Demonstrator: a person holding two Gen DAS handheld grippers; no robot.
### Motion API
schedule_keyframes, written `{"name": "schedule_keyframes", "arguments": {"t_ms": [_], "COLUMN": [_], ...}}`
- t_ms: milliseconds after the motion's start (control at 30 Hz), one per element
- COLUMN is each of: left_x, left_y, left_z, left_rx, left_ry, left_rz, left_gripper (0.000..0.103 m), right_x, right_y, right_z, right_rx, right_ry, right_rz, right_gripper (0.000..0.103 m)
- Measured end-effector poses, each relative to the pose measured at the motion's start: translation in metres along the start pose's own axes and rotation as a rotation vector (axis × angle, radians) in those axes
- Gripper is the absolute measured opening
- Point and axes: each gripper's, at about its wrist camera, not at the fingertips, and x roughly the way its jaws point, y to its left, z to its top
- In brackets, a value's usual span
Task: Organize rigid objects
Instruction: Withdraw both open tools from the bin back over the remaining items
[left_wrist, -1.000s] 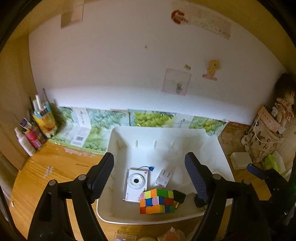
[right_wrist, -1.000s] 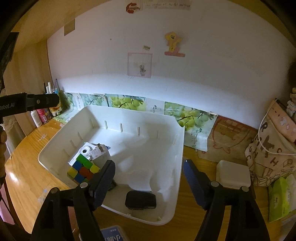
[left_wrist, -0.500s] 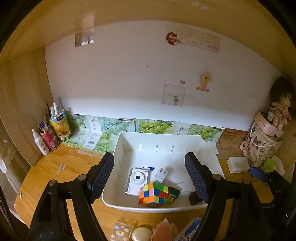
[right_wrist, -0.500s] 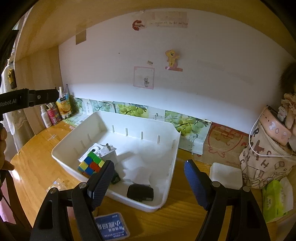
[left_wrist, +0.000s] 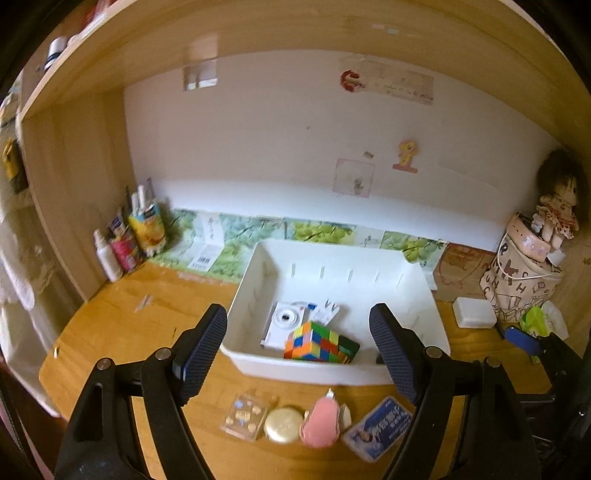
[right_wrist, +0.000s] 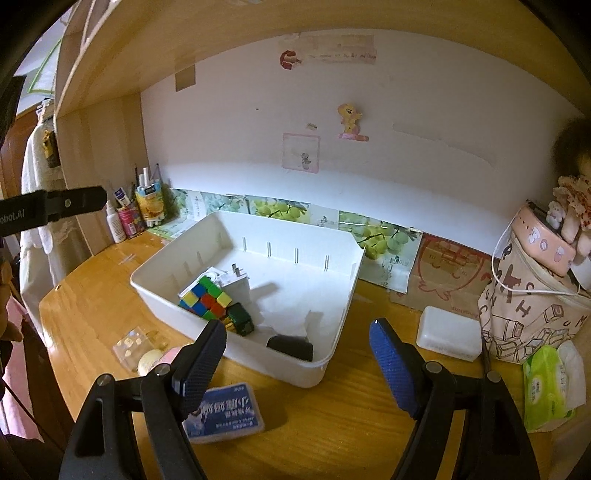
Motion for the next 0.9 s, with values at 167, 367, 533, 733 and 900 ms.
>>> {"name": "schedule_keyframes", "arguments": {"t_ms": [167,367,533,733,900], "left_x": [-0.005,-0.011,-0.011,-0.003,0.007], "left_y": [0.012,0.025,0.028,0.032,0.031], "left_z": [-0.016,-0.031,-0.04,-0.052,-0.059], "left_rx": [-0.071,-0.131,-0.15,-0.193,-0.214], "left_ry": [0.041,0.082,0.123,0.224,0.294], "left_rz": [0.05,0.087,0.119,0.092,0.082], "left_gripper": [0.082,0.084,0.085,0.085,0.085], "right_x": [-0.011,-0.019,-0.023,-0.023,-0.023], "right_y": [0.001,0.002,0.003,0.005,0.008], "right_z": [-0.012,-0.029,-0.043,-0.056,-0.063], "right_rx": [-0.014,-0.019,-0.017,-0.023,-0.026], "right_ry": [0.001,-0.001,-0.011,-0.011,-0.015], "right_rz": [0.015,0.022,0.023,0.052,0.07], "right_gripper": [0.081,0.081,0.081,0.081,0.081]}}
